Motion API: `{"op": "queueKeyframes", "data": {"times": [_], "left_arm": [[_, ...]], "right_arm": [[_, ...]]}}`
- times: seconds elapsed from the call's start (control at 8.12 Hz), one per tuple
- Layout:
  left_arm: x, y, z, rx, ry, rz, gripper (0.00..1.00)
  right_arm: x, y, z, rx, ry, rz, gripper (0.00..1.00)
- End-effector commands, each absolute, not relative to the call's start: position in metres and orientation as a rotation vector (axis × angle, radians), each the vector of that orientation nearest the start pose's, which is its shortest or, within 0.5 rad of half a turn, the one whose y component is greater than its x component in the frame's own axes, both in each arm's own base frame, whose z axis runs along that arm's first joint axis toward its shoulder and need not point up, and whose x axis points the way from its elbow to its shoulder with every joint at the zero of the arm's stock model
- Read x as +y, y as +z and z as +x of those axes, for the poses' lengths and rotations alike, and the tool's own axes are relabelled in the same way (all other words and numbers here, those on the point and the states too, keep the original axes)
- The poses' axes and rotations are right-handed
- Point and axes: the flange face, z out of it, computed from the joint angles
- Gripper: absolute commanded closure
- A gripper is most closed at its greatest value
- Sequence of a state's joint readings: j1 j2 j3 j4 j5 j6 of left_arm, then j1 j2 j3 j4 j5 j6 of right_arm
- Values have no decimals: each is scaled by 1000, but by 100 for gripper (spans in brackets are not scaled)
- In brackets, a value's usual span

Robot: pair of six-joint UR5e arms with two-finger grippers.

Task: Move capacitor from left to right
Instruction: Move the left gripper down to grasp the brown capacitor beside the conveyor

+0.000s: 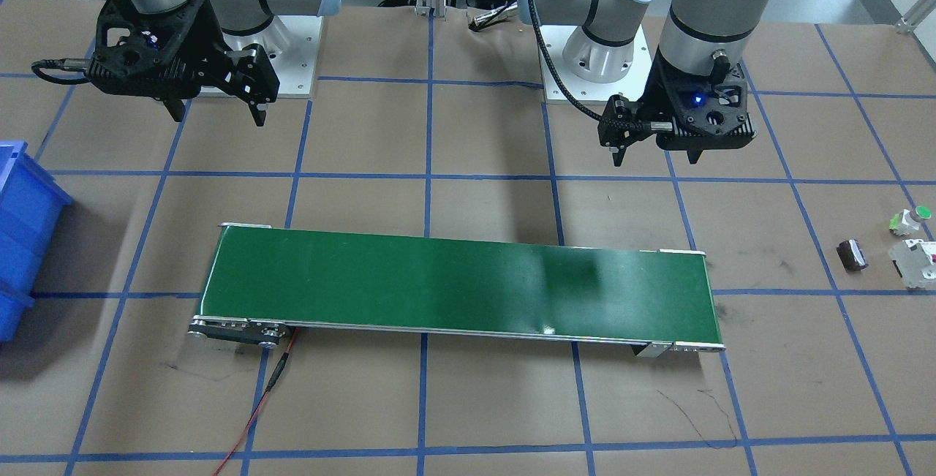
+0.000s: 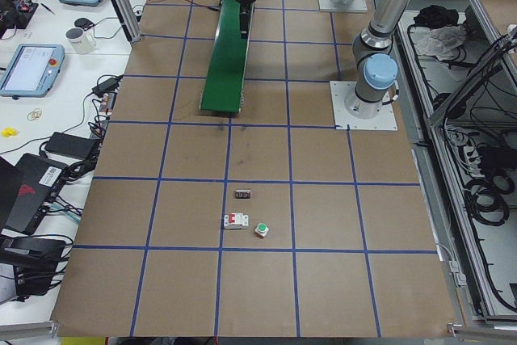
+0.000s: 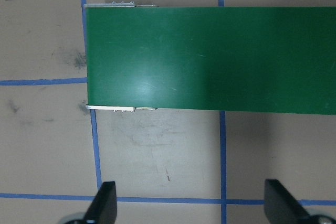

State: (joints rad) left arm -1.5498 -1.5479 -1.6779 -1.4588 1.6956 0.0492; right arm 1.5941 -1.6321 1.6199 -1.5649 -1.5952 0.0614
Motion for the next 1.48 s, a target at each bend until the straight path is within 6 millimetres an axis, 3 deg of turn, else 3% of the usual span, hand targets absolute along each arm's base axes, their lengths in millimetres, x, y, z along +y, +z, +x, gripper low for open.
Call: {"op": "queueKeyframes", "data": {"times": [0.0,0.12,0.25,0.49,0.74,0.86,1.11,1.36], "left_arm": [[-485,457,-104,3009,-14,42,0],[-488,457,-90,3006,-9,19,0],[-496,455,-44,2985,-4,-64,0],[-499,444,92,2986,54,-162,0],[-500,426,198,2944,-29,-357,0],[-510,406,232,2925,-67,-291,0],[-522,342,301,2927,-59,-241,0],[-534,274,338,2973,-15,-188,0]], "right_arm": [[-462,494,142,3164,-18,56,0],[-462,494,143,3159,-21,49,0],[-462,494,143,3158,-20,49,0],[-463,495,142,3157,-25,49,0],[-463,495,143,3157,-30,34,0],[-463,495,143,3157,-30,34,0],[-463,495,143,3157,-30,34,0],[-463,495,142,3165,-30,37,0]]}}
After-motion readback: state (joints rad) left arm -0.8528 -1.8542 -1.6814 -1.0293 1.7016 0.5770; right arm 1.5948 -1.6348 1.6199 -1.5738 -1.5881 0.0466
